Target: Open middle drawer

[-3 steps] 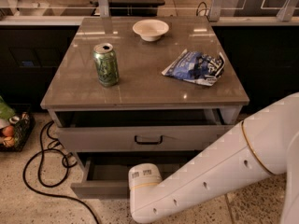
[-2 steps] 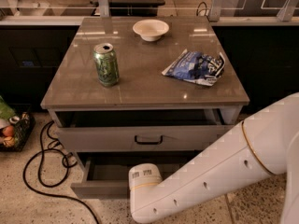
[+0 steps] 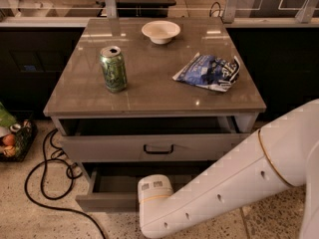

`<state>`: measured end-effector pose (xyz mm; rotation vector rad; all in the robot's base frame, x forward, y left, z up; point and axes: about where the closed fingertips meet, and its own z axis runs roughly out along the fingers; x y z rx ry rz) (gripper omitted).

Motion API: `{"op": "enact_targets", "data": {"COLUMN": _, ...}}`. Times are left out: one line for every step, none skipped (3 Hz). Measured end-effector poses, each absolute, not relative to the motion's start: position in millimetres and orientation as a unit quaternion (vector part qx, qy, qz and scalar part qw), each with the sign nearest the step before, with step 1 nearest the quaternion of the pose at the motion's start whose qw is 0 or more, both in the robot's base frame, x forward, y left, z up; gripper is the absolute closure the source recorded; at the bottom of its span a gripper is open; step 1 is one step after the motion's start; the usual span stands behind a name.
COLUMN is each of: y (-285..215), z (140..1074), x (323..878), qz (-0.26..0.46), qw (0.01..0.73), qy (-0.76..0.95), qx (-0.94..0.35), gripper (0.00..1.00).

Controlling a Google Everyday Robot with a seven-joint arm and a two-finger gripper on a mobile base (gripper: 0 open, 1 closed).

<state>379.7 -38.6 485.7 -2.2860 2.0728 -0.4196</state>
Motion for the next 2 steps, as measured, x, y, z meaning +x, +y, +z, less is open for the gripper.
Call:
{"op": "enact_targets", "data": {"y": -42.0, "z": 495.7, "x": 384.6, "qz": -0.137, "qw": 0.029, "qy": 0.662, "qx": -0.736, "gripper": 1.0}}
{"op": "enact_targets", "data": {"y": -53.2, "z": 519.0, "x": 399.2, "qz": -0.148, "qw": 0.068, "qy": 0.658, "qx": -0.735, "gripper": 1.0}}
